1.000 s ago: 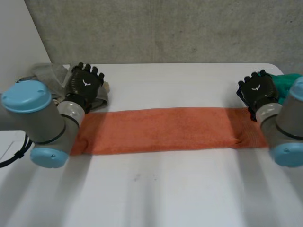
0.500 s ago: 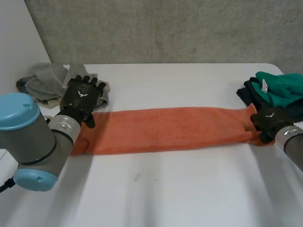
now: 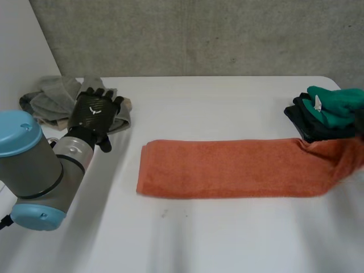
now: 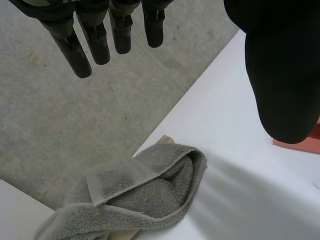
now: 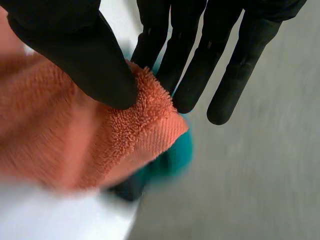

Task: Fold the laundry.

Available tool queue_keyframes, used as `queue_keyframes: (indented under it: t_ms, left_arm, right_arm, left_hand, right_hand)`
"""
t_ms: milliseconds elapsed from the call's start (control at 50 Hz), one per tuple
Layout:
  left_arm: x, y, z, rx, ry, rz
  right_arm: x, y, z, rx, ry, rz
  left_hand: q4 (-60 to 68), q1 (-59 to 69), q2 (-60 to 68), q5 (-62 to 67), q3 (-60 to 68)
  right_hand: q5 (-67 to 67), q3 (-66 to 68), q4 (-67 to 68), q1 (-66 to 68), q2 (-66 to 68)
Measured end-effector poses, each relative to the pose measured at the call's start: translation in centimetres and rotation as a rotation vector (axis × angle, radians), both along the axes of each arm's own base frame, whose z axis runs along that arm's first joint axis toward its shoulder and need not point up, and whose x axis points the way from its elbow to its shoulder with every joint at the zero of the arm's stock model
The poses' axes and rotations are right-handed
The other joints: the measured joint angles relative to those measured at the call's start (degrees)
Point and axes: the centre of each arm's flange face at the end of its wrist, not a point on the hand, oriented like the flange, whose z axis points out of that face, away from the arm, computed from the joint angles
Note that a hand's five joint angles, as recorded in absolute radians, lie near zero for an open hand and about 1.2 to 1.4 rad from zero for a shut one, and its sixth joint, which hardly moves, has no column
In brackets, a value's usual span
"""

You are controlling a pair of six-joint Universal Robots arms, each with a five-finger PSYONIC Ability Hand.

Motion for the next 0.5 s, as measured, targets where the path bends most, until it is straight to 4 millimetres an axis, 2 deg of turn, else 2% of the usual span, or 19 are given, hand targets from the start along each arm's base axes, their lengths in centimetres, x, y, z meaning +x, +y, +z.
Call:
queue_keyframes:
  t_ms: [80,100,160,180,280,360,420,500]
  left_arm:
    - [0.1,0.1,0.5,-0.012,0.005,0.003]
    - [0.2,0.1,0.7,-0.016,0.006,0.003]
    - [0.2,0.2,0.9,-0.022,0.009,0.004]
    - [0.3,0.3,1.0,-0.023,0.010,0.005]
    - [0.3,0.6,1.0,-0.020,0.009,0.003]
    - [0.2,0.7,0.9,-0.017,0.008,0.000]
    - [0.1,0.8,0.8,-0.015,0.007,-0.004]
    - [-0.2,0.8,0.9,-0.021,0.009,-0.012]
  right_arm:
    - [7.3,2.6,2.0,-0.098,-0.076,0.228]
    - [10.1,4.1,2.5,-0.125,-0.098,0.326]
    - [14.8,6.9,2.7,-0.157,-0.126,0.504]
    - [17.4,8.7,2.4,-0.165,-0.136,0.609]
    - [24.7,14.7,-1.0,-0.142,-0.140,0.908]
    - [27.8,18.0,-4.4,-0.094,-0.118,1.037]
    - [28.9,19.4,-6.5,-0.060,-0.097,1.081]
    - [28.9,20.1,-7.8,-0.021,-0.091,1.080]
  left_hand:
    - [0.0,0.0,0.0,0.0,0.0]
    - [0.0,0.0,0.0,0.0,0.0]
    - [0.0,0.0,0.0,0.0,0.0]
    - [0.0,0.0,0.0,0.0,0.0]
    - [0.0,0.0,0.0,0.0,0.0]
    - [0.0,0.0,0.0,0.0,0.0]
    - [0.0,0.0,0.0,0.0,0.0]
    - [0.0,0.0,0.0,0.0,0.0]
  right_hand:
    - [0.0,0.0,0.1,0.0,0.0]
    - [0.0,0.0,0.1,0.0,0.0]
    - [0.1,0.2,0.1,0.0,0.0]
    - [0.1,0.2,0.1,0.0,0.0]
    - [0.1,0.2,0.1,0.0,0.0]
    - [0.1,0.2,0.1,0.0,0.0]
    - [-0.7,-1.3,-1.5,-0.4,-1.2]
    - [-27.2,-28.9,-28.4,-25.6,-28.8]
